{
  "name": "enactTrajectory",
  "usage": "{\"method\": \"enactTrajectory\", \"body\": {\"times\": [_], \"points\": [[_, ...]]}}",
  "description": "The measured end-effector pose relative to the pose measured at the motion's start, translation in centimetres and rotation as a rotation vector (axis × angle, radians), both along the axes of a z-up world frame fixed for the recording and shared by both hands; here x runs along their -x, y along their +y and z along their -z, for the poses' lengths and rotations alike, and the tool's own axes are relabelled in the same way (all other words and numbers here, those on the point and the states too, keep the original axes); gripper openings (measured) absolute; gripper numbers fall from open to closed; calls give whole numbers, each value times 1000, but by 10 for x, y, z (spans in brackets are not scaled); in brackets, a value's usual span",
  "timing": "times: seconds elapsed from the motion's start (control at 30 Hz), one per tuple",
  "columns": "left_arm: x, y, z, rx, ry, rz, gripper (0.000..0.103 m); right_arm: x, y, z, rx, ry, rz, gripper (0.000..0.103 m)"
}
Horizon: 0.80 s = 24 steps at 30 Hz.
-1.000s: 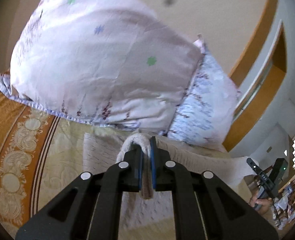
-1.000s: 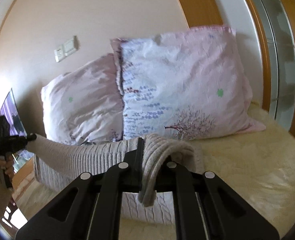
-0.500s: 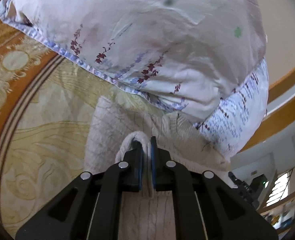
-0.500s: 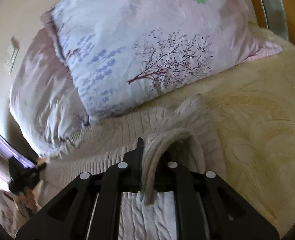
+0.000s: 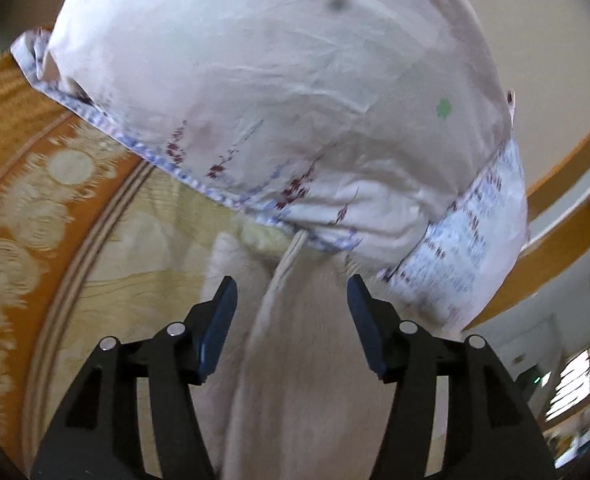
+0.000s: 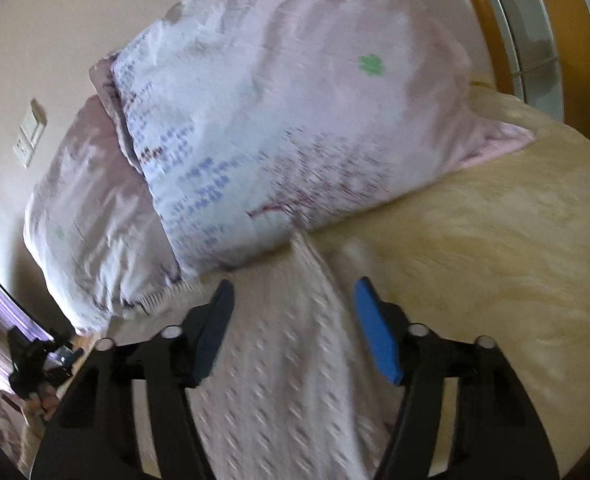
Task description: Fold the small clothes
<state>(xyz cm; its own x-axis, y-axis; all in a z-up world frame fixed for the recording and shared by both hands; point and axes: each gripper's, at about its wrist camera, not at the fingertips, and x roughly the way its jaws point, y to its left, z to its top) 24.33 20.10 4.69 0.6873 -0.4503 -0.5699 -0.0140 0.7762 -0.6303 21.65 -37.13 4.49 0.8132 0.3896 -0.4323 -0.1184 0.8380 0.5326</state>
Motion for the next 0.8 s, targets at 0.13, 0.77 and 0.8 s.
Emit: {"method": "enactTrajectory", "body": {"times": [0.13, 0.77, 0.8], "points": [[15, -7, 0, -82, 14, 54, 56, 17, -7, 14, 14, 28, -10, 50], [32, -34, 33, -251, 120, 145, 11, 39, 5, 33, 128, 39, -21, 11], [32, -33, 32, -247, 122, 146, 10, 40, 5, 33, 128, 42, -17, 11]]}}
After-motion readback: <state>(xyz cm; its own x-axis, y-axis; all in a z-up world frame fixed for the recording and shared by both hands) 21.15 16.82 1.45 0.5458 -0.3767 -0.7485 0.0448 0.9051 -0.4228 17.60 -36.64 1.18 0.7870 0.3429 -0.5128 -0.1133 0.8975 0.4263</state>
